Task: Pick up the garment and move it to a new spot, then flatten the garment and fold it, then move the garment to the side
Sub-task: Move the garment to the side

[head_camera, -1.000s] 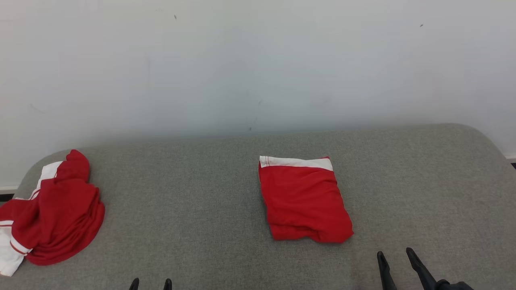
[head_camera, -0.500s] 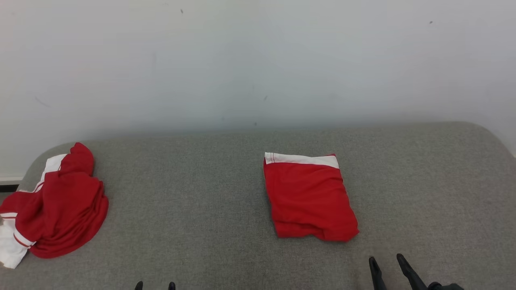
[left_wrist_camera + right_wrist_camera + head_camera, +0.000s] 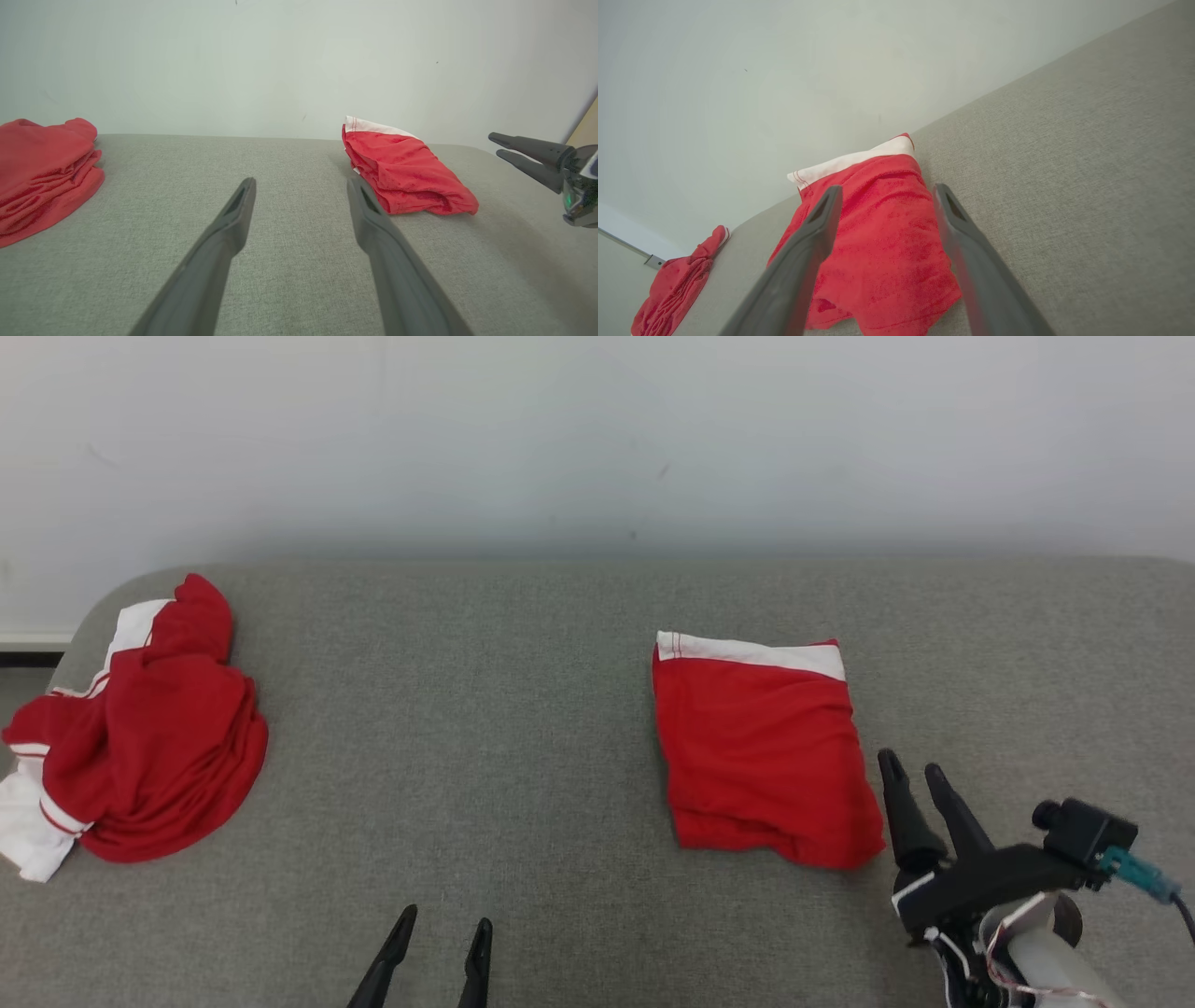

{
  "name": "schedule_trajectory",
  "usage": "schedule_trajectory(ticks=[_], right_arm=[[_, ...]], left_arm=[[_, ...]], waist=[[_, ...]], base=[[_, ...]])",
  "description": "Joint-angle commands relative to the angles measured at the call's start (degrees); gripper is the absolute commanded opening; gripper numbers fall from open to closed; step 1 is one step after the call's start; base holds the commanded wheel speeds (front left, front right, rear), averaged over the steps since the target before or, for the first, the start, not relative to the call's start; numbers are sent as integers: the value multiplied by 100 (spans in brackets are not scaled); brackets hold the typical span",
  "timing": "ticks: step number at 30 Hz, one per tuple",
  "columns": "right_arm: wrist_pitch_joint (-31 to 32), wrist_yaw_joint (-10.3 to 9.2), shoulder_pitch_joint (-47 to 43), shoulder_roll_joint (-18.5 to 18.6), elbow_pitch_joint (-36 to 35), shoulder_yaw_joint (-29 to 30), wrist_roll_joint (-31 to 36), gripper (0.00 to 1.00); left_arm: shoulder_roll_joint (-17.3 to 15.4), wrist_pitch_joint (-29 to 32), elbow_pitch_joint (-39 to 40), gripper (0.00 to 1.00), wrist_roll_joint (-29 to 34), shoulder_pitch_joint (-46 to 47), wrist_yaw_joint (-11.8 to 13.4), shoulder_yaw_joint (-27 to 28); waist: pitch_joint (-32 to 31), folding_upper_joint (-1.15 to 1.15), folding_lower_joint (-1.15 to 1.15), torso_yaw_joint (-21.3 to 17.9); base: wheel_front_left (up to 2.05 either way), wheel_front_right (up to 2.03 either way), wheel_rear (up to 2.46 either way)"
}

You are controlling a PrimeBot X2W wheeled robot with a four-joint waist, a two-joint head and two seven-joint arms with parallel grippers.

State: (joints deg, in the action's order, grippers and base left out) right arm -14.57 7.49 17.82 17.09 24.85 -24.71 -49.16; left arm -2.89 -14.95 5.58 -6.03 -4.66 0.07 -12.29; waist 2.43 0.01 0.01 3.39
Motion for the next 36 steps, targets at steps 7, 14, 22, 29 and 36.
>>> schedule_trajectory(ticks=[7,14,22,29,36], right_arm=[[167,1,1105,636,766,-703,-1251,100],[422,0,1530,867,1251,-1233,-2027,100],[347,17,1763,801,1504,-1691,-2327,97],[88,16,1935,945,1452,-2122,-2294,0],[-71,1,2294,1190,1121,-1732,-1696,0]], left_arm=[[-4,-23,2,100,-21,370,9,-290],[-3,-23,8,100,-74,635,34,-373],[-3,-23,10,100,-16,821,-4,-397],[-3,-23,20,100,30,871,4,-351],[-3,-23,156,100,140,980,-52,-277]], waist=[[790,-1,-1,581],[1129,-1,-1,751],[1364,-1,-1,797],[1458,-1,-1,725],[1627,-1,-1,388]], base=[[0,0,0],[0,0,0],[0,0,0],[0,0,0],[0,0,0]])
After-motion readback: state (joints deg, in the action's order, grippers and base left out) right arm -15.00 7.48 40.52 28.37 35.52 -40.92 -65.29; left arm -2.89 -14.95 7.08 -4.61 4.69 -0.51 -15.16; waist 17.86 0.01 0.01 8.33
